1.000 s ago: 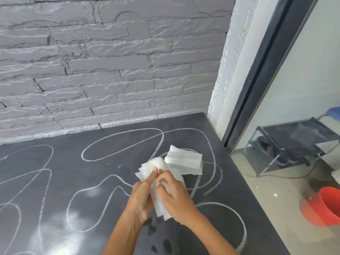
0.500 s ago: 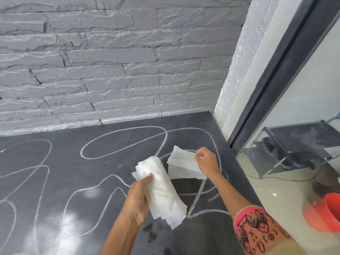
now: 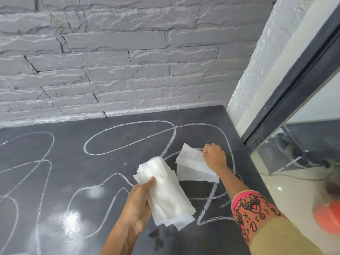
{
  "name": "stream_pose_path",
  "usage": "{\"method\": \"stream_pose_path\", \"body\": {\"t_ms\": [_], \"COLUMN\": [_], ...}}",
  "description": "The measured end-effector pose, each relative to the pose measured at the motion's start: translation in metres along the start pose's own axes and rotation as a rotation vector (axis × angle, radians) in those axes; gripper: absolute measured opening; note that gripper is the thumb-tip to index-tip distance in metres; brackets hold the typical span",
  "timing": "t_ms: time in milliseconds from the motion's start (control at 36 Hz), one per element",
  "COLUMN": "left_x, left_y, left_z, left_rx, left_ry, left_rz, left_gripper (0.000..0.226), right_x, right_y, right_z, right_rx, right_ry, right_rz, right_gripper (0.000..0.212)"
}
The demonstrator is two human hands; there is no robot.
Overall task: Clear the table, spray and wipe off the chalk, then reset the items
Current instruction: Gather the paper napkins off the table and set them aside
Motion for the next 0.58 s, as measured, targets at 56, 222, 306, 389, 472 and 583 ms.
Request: {"method": "stream_pose_path", "body": {"t_ms": [56, 222, 306, 389, 472, 583], "left_x": [-0.001, 0.0, 0.002, 0.007, 0.014, 0.025], "left_y": [0.0, -0.002, 0.001, 0.004, 0.005, 0.007], "left_z": [0.0, 0.0, 0.001, 0.001, 0.002, 0.003], "left_rx": [0.005, -0.005, 0.006, 0.009, 0.026, 0.014], "left_ry": [-0.003, -0.006, 0.009, -0.003, -0.015, -0.04], "left_rz": [0.004, 0.022, 0.014, 0.012, 0.015, 0.026], "left_gripper": [0.033, 0.033, 0.029, 0.023, 0.022, 0.023], "right_x": [0.001, 0.014, 0.026, 0.044, 0.064, 0.098], "right_y": [-0.004, 0.006, 0.03, 0.058, 0.083, 0.117], "right_z": [0.0, -0.004, -0.002, 0.006, 0.021, 0.061], "right_rx": [-0.016, -0.422, -0.577, -0.719, -0.811, -0.868], "right_ry": [0.0, -0.083, -0.095, -0.058, 0.005, 0.138], "right_rz": [0.022, -0.076, -0.187, -0.305, -0.348, -0.418], "right_gripper": [0.016, 0.013, 0.012, 0.013, 0.012, 0.021]}}
Point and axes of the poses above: each hand's wrist, its own x-axis away from the middle knuckle, its own y-axis out of the back of the hand, z = x × y, the point moved 8 cm from there along -x, towards the middle knuckle, and after that the axes turned 12 degrees about y, right-handed, at the moved point
